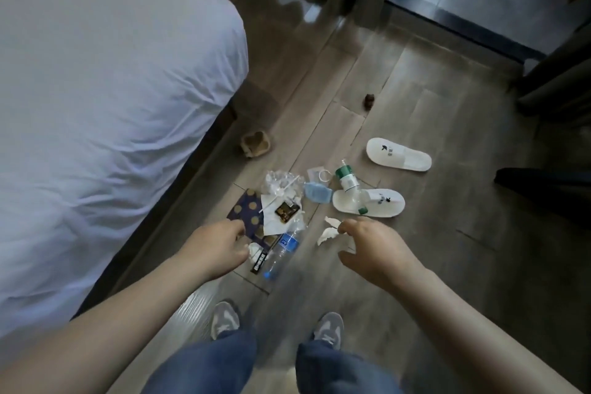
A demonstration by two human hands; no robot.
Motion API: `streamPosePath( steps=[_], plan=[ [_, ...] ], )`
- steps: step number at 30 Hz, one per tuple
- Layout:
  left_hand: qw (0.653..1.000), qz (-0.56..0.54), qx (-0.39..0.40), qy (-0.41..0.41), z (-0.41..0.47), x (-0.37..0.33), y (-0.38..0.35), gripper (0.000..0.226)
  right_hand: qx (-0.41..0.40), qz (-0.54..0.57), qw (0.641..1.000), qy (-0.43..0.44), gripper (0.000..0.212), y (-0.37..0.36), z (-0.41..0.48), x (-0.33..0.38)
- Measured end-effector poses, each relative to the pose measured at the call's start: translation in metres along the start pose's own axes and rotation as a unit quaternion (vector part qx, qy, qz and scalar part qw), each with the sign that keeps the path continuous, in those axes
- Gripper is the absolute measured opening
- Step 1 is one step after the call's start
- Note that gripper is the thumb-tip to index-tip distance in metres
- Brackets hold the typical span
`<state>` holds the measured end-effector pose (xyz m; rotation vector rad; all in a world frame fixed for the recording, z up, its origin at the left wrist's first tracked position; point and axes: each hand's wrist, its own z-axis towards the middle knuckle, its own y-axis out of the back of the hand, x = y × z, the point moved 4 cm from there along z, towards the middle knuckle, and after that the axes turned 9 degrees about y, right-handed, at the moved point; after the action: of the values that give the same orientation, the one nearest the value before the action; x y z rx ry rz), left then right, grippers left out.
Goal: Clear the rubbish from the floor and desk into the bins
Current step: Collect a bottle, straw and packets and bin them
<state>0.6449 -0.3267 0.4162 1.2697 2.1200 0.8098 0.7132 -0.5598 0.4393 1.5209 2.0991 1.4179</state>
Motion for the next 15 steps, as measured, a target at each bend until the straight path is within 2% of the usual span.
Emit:
streamPosePath(
  steps=[4,9,15],
  plan=[
    [1.0,-0.012,0.008,0.008,0.071,0.026,-0.071,0.029,0.002,-0.011,1.0,0.014,0.044,-0.069,0.064,-0.022],
    [1.0,-0.002,0.0,-0.001,0.167,0.053,-0.155,0.028,0.015,-0.043,0.998,0.035,0.036,-0.157,0.145,-0.053],
    [0.992,0.088,-0.049,-0.077,0.278,0.071,-0.226,0.025,-0.008,-0.093,0.992,0.082,0.041,-0.239,0.245,-0.086]
  ],
)
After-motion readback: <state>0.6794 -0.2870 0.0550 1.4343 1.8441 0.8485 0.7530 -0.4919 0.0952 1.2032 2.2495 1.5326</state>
